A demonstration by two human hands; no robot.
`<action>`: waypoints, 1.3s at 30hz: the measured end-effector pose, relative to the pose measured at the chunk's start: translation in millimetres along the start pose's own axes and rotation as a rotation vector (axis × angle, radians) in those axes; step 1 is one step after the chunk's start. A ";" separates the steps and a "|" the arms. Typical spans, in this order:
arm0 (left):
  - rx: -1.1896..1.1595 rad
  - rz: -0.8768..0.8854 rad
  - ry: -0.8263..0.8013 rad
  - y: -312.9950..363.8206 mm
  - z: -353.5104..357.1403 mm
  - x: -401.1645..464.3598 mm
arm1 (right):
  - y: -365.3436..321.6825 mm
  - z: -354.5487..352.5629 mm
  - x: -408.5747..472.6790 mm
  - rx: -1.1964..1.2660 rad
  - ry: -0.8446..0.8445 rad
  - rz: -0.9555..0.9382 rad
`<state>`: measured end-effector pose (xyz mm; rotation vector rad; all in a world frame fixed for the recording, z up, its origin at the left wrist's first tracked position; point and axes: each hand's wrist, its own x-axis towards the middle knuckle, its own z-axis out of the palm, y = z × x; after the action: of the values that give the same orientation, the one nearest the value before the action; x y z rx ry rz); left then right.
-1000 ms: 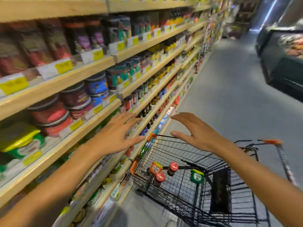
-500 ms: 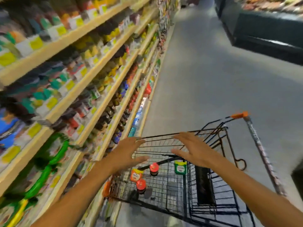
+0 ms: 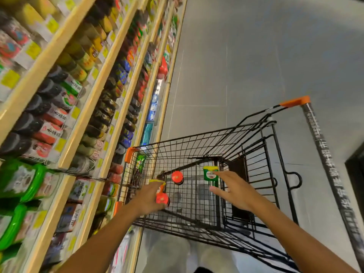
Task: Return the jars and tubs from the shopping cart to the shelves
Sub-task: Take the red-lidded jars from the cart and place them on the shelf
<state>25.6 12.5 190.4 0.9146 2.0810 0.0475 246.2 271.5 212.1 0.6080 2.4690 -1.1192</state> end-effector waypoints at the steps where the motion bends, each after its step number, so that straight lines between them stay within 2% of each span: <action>1: -0.005 -0.019 -0.006 -5.5 6.9 6.0 | 2.6 7.7 4.0 0.005 -0.014 0.007; 7: -0.072 -0.132 -0.026 -52.6 45.1 45.7 | 8.7 45.5 26.2 0.066 -0.065 0.052; 14: -0.146 -0.155 0.064 -128.2 109.1 117.3 | 35.0 98.2 62.6 0.116 -0.135 0.190; 17: -0.098 -0.109 -0.011 -171.9 147.8 154.1 | 50.2 125.4 79.9 0.114 -0.183 0.229; 20: 0.025 0.008 -0.037 -177.6 153.4 163.3 | 50.9 145.6 98.4 0.111 -0.220 0.254; 24: -0.045 0.043 -0.077 -191.6 171.4 178.8 | 45.6 164.3 127.6 0.122 -0.234 0.232; 28: -0.074 0.122 0.032 -200.1 190.5 192.7 | 42.5 179.6 162.4 0.161 -0.241 0.228; 35: -0.113 0.139 0.222 -196.3 203.0 198.8 | 34.2 192.8 194.1 0.251 -0.212 0.222; 39: -0.262 0.064 0.307 -189.8 199.7 196.3 | 31.3 189.9 195.9 0.289 -0.199 0.228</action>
<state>-18.7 -59.6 -137.1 0.8528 2.2553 0.5111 125.2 189.4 -20.3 0.7959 2.0302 -1.3790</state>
